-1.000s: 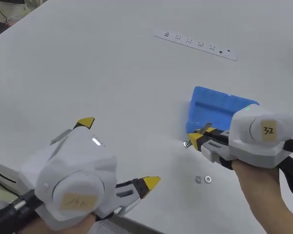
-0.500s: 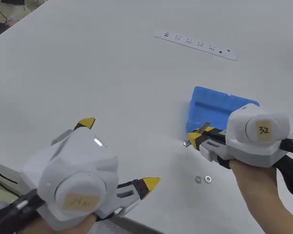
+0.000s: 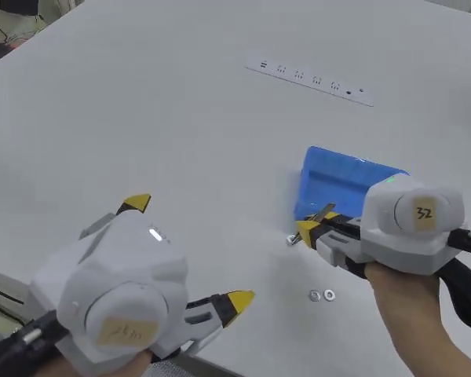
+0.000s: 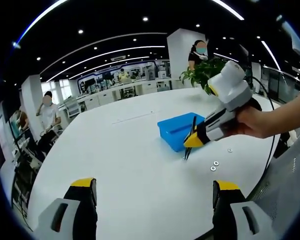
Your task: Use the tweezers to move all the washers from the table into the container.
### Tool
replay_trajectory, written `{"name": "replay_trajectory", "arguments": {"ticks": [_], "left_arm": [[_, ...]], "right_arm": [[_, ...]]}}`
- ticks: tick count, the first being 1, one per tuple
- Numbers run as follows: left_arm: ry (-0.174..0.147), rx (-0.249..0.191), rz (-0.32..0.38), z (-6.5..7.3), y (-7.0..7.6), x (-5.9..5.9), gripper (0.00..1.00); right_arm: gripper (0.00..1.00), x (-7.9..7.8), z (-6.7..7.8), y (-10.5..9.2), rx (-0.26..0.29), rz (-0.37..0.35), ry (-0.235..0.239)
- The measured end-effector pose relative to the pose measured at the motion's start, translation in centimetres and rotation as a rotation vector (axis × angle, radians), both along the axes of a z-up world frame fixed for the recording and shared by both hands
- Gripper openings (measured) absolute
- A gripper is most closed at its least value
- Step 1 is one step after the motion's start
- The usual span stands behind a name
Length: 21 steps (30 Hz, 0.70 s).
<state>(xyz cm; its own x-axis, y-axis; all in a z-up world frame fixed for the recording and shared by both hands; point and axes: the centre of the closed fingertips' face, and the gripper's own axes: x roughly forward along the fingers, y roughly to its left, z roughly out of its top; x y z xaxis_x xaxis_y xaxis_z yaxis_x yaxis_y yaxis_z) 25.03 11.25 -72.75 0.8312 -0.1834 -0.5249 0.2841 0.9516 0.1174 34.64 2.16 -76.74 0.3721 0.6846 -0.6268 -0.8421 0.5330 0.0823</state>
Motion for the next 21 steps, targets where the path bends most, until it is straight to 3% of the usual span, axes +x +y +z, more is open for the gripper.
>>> {"name": "replay_trajectory", "arguments": {"ticks": [5,13,15,21], "left_arm": [[0.005,0.015,-0.003,-0.2,0.0,-0.1,0.99],[0.004,0.005,-0.013,0.0,-0.3,-0.1,0.99],[0.003,0.010,-0.011,0.0,-0.2,-0.1,0.99],[0.009,0.017,-0.006,-0.2,-0.1,-0.1,0.99]], "right_arm": [[0.03,-0.1,2.3,0.2,0.041,0.011,-0.017],[0.03,2.1,5.9,-0.3,0.115,-0.048,-0.077],[0.03,3.1,6.3,-0.7,0.132,-0.082,-0.090],[0.03,5.2,5.5,-2.0,0.120,-0.151,-0.089]]}}
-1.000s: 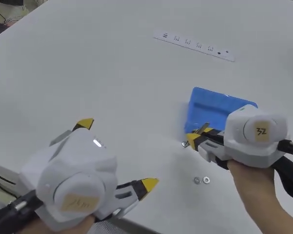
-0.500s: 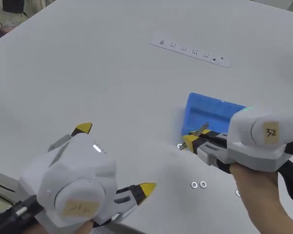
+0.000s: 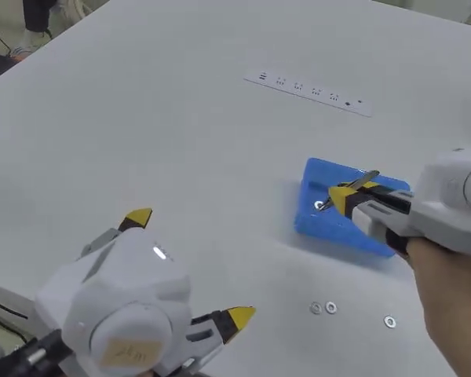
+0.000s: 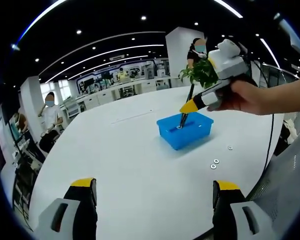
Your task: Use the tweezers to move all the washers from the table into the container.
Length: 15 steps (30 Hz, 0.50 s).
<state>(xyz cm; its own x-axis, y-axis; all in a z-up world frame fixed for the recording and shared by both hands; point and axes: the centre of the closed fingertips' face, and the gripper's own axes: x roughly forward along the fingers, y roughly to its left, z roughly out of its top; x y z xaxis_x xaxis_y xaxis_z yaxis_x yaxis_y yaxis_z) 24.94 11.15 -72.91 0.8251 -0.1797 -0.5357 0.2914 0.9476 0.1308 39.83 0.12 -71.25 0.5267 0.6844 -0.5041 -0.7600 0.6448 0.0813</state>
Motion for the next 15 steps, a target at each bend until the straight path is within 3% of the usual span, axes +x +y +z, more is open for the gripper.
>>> {"name": "replay_trajectory", "arguments": {"ticks": [7,15], "left_arm": [[0.011,0.012,-0.002,-0.2,0.0,-0.1,0.99],[0.020,0.023,0.000,-0.4,0.1,-0.1,0.99]], "right_arm": [[0.03,0.4,-3.4,-0.6,-0.080,-0.013,0.036],[0.04,0.1,-4.7,-0.2,-0.153,0.029,0.029]]}}
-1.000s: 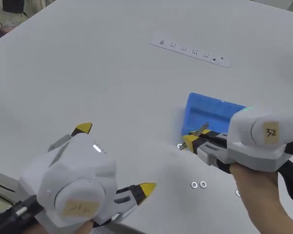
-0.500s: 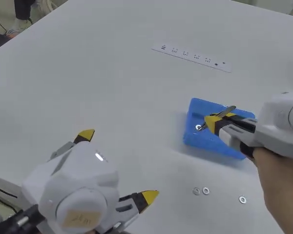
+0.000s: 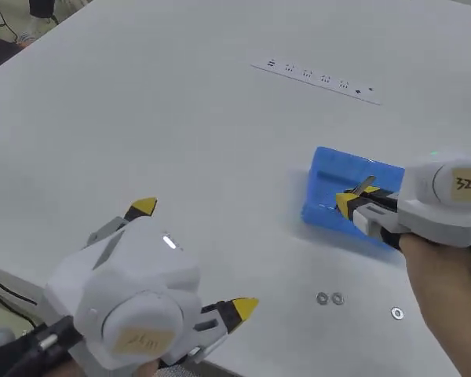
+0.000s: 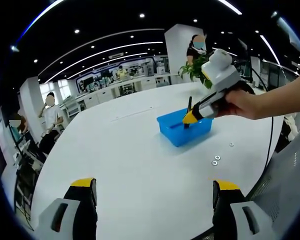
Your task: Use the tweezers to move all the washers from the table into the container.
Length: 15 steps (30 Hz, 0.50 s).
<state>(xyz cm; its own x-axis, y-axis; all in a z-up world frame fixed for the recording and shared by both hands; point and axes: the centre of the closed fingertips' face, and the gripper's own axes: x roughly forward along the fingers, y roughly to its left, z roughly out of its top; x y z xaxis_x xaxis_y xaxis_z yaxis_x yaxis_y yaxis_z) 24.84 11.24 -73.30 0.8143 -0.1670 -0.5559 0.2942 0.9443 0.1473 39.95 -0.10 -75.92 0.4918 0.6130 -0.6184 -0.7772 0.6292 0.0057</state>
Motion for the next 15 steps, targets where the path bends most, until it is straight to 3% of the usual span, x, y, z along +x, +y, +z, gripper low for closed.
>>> {"name": "replay_trajectory", "arguments": {"ticks": [6,15], "left_arm": [[0.006,0.007,-0.001,-0.2,0.0,0.0,0.99],[0.003,0.009,-0.006,-0.1,-0.1,0.0,0.99]], "right_arm": [[0.04,-0.1,-1.6,-0.2,-0.026,-0.008,0.032],[0.04,0.0,-1.4,-0.2,-0.021,-0.016,0.019]]}}
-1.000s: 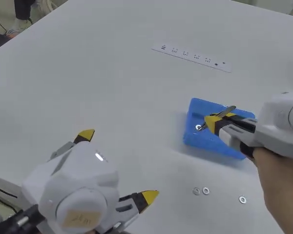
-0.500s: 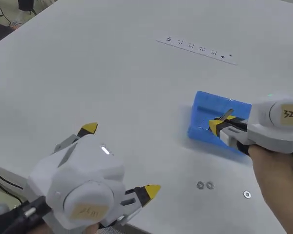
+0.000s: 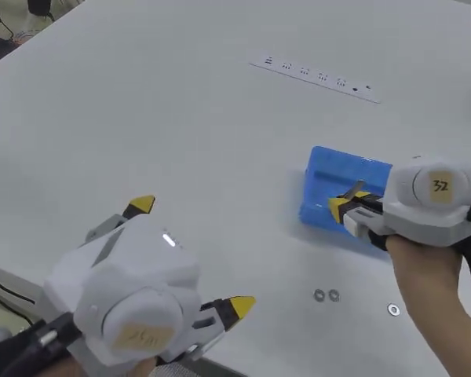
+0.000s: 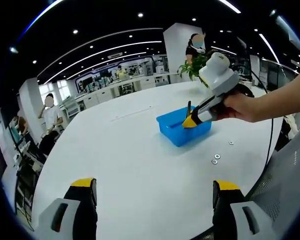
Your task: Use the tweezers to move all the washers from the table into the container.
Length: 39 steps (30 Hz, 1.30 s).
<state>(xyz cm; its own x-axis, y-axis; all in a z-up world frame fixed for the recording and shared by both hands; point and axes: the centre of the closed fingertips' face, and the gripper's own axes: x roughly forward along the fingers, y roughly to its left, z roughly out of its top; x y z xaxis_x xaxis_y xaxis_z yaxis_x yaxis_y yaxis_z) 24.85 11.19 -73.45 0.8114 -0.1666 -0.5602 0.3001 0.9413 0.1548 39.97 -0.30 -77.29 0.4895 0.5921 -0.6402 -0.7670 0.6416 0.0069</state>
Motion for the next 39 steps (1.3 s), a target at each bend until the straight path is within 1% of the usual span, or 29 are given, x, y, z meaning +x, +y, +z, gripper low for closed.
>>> {"name": "replay_trajectory", "arguments": {"ticks": [3,5,6,9,10,11,13,16,17,19,21,25,29,30,33,34,37,39], "left_arm": [[-0.002,-0.002,0.002,0.0,0.0,0.0,0.99],[-0.003,-0.003,0.004,0.1,0.1,0.0,0.99],[-0.004,-0.003,0.003,0.1,0.1,0.0,0.99],[-0.004,-0.002,0.001,0.1,0.0,0.0,0.99],[-0.004,-0.002,0.001,0.1,0.0,0.0,0.99],[-0.006,-0.002,0.000,0.1,0.0,0.0,0.99],[-0.007,-0.003,0.000,0.2,0.0,0.0,0.99],[-0.009,-0.003,0.001,0.2,0.0,0.0,0.99],[-0.010,-0.003,0.002,0.2,0.0,0.0,0.99],[-0.011,-0.004,0.001,0.2,0.0,0.0,0.99],[-0.009,-0.003,-0.001,0.2,0.0,0.0,0.99],[-0.007,0.003,-0.007,0.2,-0.1,0.0,0.99],[-0.005,0.003,-0.008,0.2,-0.1,-0.1,0.99],[-0.006,0.001,-0.008,0.2,-0.2,-0.1,0.99],[-0.009,-0.002,-0.007,0.3,-0.2,-0.1,0.99],[-0.008,-0.002,-0.007,0.3,-0.2,-0.1,0.99],[-0.005,0.000,-0.009,0.2,-0.2,-0.1,0.99],[-0.005,0.004,-0.010,0.2,-0.2,-0.1,0.99]], "right_arm": [[0.05,0.1,0.1,-0.1,0.001,-0.007,0.004],[0.05,0.2,0.6,-0.1,0.015,-0.009,-0.003],[0.05,0.2,1.2,-0.1,0.024,-0.007,-0.011],[0.05,0.0,3.0,-0.1,0.028,0.006,-0.057],[0.05,-0.1,3.5,-0.1,0.035,0.008,-0.058],[0.05,-0.3,3.9,-0.2,0.046,0.008,-0.059],[0.05,-0.8,5.0,-0.2,0.087,0.005,-0.058],[0.04,-1.7,6.2,-0.2,0.161,-0.008,-0.028],[0.04,-2.2,6.6,-0.4,0.175,-0.012,-0.020],[0.04,-2.9,6.9,-0.7,0.182,-0.013,-0.018],[0.05,-3.6,6.8,-0.9,0.185,-0.011,-0.008],[0.05,-5.4,5.9,-1.4,0.179,-0.005,0.025],[0.05,-7.1,4.5,-1.8,0.160,-0.002,0.060],[0.04,-7.5,3.8,-2.0,0.153,-0.003,0.076],[0.05,-8.5,2.4,-2.5,0.150,-0.012,0.111],[0.05,-8.8,1.9,-2.7,0.139,-0.012,0.120],[0.05,-9.4,1.3,-2.7,0.130,-0.005,0.134],[0.05,-9.7,1.0,-2.7,0.118,0.001,0.132]]}}
